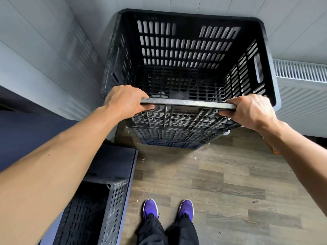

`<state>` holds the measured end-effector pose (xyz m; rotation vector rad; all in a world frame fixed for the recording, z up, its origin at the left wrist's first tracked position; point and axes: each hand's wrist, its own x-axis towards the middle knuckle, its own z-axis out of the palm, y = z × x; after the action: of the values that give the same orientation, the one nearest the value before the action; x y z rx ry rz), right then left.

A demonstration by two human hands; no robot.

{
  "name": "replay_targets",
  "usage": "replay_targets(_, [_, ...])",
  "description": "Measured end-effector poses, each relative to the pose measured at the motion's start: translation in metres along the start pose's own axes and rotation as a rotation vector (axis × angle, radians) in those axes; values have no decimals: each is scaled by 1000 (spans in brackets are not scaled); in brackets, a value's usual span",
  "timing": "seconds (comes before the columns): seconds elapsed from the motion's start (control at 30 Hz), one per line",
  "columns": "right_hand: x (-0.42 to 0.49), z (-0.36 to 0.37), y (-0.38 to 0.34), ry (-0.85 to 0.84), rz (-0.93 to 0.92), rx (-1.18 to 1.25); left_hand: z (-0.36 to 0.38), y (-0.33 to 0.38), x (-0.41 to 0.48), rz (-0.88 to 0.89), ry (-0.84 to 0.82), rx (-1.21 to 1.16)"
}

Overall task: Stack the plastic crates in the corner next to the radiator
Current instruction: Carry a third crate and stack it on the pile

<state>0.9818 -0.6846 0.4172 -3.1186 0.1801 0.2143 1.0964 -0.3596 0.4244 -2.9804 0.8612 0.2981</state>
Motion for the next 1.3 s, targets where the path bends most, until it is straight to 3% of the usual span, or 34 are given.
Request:
replay_targets(0.7, [-10,5,-2,29,-30,-41,17,3,-12,-48,80,37])
replay_targets(0.9, [3,-12,-2,-104,-45,0,7,5,-2,-57,69,37])
replay_targets(1.3, [2,-18,1,-36,-113,-10,17,-1,-7,-22,204,-21])
